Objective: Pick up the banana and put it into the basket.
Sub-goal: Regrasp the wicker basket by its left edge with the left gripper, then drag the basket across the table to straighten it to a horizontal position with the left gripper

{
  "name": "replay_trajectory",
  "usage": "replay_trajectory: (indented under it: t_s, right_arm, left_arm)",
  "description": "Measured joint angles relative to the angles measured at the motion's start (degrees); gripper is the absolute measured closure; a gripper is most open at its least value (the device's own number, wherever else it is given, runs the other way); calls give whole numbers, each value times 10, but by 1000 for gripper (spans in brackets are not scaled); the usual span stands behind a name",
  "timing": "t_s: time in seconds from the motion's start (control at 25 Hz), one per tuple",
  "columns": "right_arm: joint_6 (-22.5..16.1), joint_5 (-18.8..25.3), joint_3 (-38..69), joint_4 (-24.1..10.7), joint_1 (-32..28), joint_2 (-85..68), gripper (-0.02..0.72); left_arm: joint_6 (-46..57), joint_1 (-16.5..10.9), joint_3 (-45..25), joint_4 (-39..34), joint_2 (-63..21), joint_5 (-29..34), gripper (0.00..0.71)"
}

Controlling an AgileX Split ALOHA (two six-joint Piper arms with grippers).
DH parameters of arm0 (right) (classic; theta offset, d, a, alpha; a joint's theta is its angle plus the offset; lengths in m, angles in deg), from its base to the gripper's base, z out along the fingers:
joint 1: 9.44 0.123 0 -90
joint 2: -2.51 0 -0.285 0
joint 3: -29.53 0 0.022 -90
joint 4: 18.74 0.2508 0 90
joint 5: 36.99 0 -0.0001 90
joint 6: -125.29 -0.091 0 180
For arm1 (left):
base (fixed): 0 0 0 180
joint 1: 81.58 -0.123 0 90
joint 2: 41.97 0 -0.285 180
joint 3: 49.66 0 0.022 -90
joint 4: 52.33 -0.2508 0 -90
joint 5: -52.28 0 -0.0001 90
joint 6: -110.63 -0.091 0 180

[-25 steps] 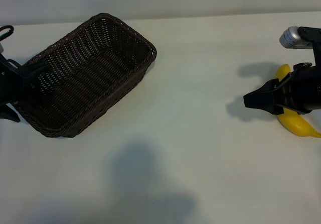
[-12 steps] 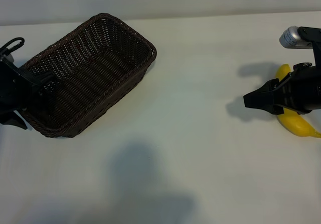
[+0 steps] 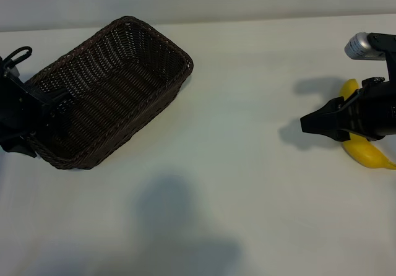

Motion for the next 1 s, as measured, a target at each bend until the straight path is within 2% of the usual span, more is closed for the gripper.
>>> replay_trajectory:
  t_s: [0.24, 0.32, 0.52, 0.92, 1.0]
  right_arm:
    - [0, 0, 0, 0, 0, 0, 134]
    - [0, 0, 0, 0, 0, 0, 134]
    - [0, 0, 0, 0, 0, 0, 134]
    - [0, 0, 0, 0, 0, 0, 134]
    - [0, 0, 0, 0, 0, 0, 134]
  left_arm:
    - [0, 0, 0, 0, 0, -1, 169]
    - [0, 0, 0, -1, 0, -1, 220]
    - [6, -1, 0, 10, 0, -6, 434]
    - [5, -1, 1, 26, -3, -5, 446]
    - [3, -1, 3, 28, -9, 0, 477]
